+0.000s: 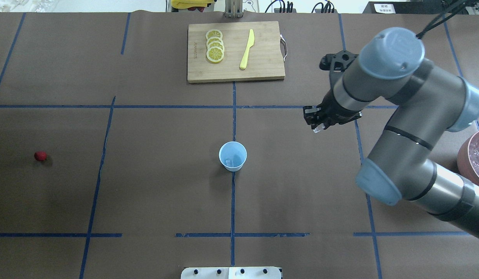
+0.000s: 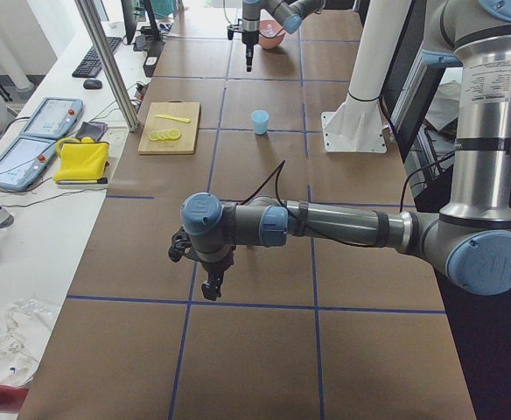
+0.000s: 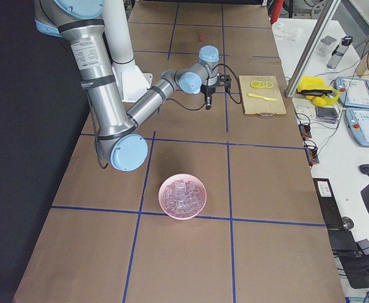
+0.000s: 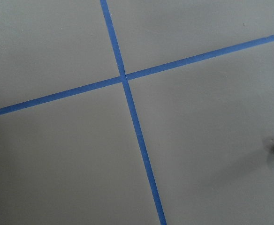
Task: Put ice and strawberries in cup
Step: 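Carry the ice cube in the right gripper to the blue cup, then open the right gripper to drop the ice cube into the cup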
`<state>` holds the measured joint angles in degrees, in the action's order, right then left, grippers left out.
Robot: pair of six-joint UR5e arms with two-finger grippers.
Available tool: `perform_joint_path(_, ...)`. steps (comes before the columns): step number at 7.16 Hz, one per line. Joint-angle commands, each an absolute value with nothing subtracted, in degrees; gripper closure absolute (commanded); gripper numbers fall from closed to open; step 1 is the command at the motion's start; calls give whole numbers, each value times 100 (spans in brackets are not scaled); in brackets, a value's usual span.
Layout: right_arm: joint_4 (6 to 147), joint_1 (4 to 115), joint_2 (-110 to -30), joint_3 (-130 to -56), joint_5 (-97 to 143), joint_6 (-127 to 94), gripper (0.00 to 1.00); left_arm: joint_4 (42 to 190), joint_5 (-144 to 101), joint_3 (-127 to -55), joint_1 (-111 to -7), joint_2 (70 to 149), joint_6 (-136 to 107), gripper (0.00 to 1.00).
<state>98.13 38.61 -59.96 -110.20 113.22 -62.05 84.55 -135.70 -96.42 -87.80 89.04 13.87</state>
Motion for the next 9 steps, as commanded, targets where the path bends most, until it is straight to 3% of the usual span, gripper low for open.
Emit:
perform_joint_path(1,10222,3079,-4847,-10602,10603,-7290,100,8446,-13570,-9633,-8780,8903,1380,0)
perform_joint_path(4,10187,2524,-4097,-9600,9942,-7918,100,8446,-13570,-9624,-8780,8903,1389,0)
perform_joint_path(6,10178,2409,-4104,-9536,9774,-7954,96,8455,-13570,-9633,-8780,8903,1389,0)
perform_joint_path(7,10178,2347,-4131,-9536,9704,-7884,42,8446,-13570,-9633,-8780,8903,1389,0)
perform_joint_path(8,10178,2312,-4122,-9536,9564,-7866,5,8455,-13570,-9633,-8780,8903,1389,0)
perform_joint_path(9,10178,2312,-4122,-9536,9563,-7858,3,8455,-13570,-9633,-8780,8903,1389,0)
